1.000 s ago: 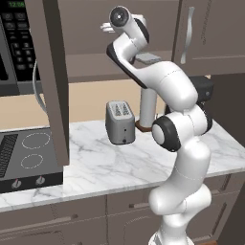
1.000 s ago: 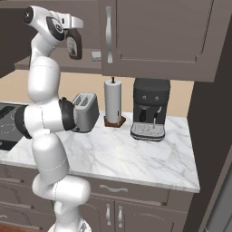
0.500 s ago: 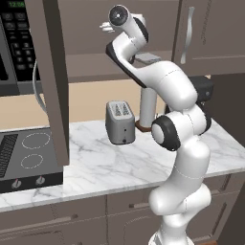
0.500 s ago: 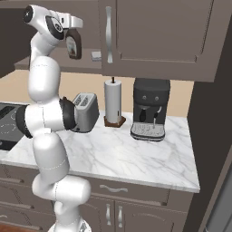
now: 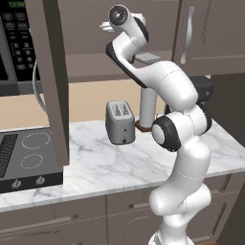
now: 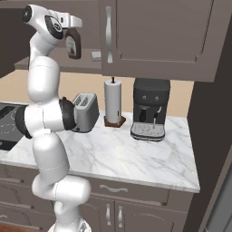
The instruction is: The dining table condiment station is running low on syrup bottle. Refill the condiment station by opening the cabinet and taking the syrup bottle from the cabinet and placing it on the dining table.
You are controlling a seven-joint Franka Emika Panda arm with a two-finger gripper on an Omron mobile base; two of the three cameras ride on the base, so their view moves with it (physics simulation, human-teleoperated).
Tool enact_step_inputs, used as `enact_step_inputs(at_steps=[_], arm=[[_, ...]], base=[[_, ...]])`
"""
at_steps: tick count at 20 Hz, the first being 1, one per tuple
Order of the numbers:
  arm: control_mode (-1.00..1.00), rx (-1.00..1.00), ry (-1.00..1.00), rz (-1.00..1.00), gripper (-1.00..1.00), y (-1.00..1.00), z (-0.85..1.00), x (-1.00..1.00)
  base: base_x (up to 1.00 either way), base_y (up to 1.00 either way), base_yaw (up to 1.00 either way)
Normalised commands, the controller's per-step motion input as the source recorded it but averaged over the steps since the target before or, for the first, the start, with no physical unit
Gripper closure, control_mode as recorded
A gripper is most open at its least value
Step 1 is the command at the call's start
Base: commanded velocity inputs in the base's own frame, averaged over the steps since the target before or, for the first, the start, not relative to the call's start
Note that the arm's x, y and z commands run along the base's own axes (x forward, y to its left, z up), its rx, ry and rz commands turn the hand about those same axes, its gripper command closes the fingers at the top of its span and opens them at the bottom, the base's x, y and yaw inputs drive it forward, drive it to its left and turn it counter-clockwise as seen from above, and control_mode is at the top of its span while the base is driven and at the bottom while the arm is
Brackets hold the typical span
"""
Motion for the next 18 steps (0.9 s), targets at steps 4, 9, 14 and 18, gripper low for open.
enact_step_inputs(at_steps=[4,9,14,18], arm=[[-1.0,0.0,-0.1,0.0,1.0,0.03,0.0,-0.46],[-1.0,0.0,-0.13,0.0,1.0,0.24,0.0,-0.82],[-1.0,0.0,-0.09,0.0,1.0,0.37,0.0,-0.97],[-1.0,0.0,0.0,0.0,1.0,0.23,0.0,-1.0]], base=[[0.0,0.0,0.0],[0.0,0.0,0.0],[0.0,0.0,0.0],[0.0,0.0,0.0]])
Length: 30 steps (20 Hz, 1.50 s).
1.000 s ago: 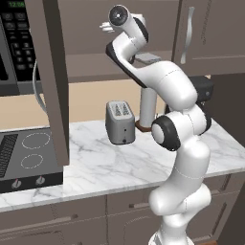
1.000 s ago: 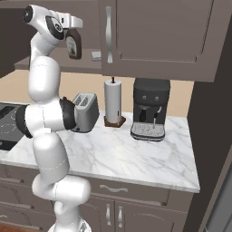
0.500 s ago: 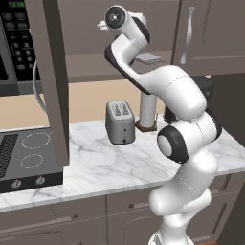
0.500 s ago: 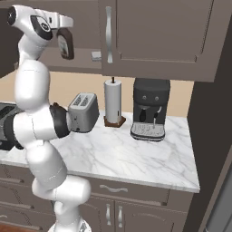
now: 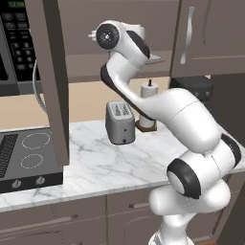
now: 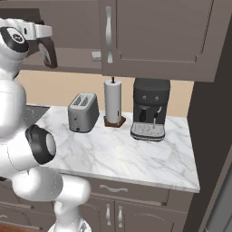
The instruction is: The dining table condiment station is running low on syrup bottle. Refill the condiment station by opening the cabinet and taking the syrup bottle from the cabinet and placing it on the dining table.
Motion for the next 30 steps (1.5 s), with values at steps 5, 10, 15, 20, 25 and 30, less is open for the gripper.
enact_step_inputs(at_steps=[5,10,15,20,25,30], arm=[[-1.0,0.0,0.0,0.0,1.0,0.08,0.0,-1.0],[-1.0,0.0,0.02,0.03,1.0,-0.05,-0.04,-1.0],[-1.0,-0.03,0.06,0.14,1.0,-0.35,-0.27,-0.88],[-1.0,-0.01,0.08,0.27,1.0,-0.83,-0.38,-0.62],[-1.0,0.0,0.05,0.36,1.0,-1.0,-0.51,-0.43],[-1.0,0.0,0.09,0.35,1.0,-0.54,-0.52,-0.08]], base=[[0.0,0.0,0.0],[0.0,0.0,0.0],[0.0,0.0,0.0],[0.0,0.0,0.0],[0.0,0.0,0.0],[0.0,0.0,0.0]])
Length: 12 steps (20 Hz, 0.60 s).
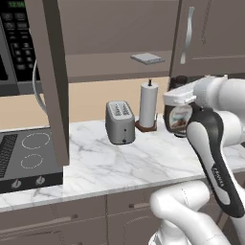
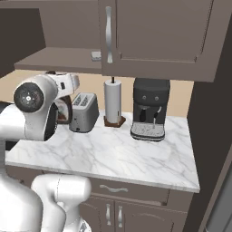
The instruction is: The dining table condiment station is running low on syrup bottle. Refill the condiment station by opening the cabinet and taking the syrup bottle from the cabinet and placing it on the dining table.
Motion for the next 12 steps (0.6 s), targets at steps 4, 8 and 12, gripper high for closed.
enact_step_inputs(at_steps=[4,8,12], arm=[[-1.0,0.0,0.16,0.25,1.0,0.0,-0.38,0.1],[-1.0,0.0,0.08,0.1,1.0,0.09,-0.11,0.01],[-1.0,-0.01,0.0,0.02,1.0,0.03,-0.01,0.0]], base=[[0.0,0.0,0.0],[0.0,0.0,0.0],[0.0,0.0,0.0]])
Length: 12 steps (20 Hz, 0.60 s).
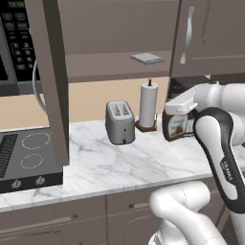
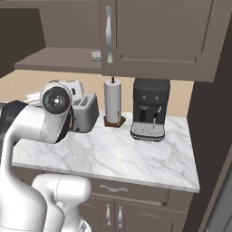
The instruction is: The dining table condiment station is running low on syrup bottle. Refill the condiment station by opening the cabinet and taking the syrup bottle from the cabinet and placing it on the dining table.
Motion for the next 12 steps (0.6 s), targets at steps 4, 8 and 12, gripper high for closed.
enact_step_inputs(at_steps=[4,8,12], arm=[[-1.0,-0.06,0.0,0.0,1.0,0.16,-0.01,0.0],[1.0,0.0,0.0,0.0,1.0,0.0,0.0,0.0],[1.0,0.0,0.0,0.0,1.0,0.0,0.0,0.0]], base=[[0.0,0.0,0.0],[-0.23,0.55,0.13],[-0.53,0.5,0.33]])
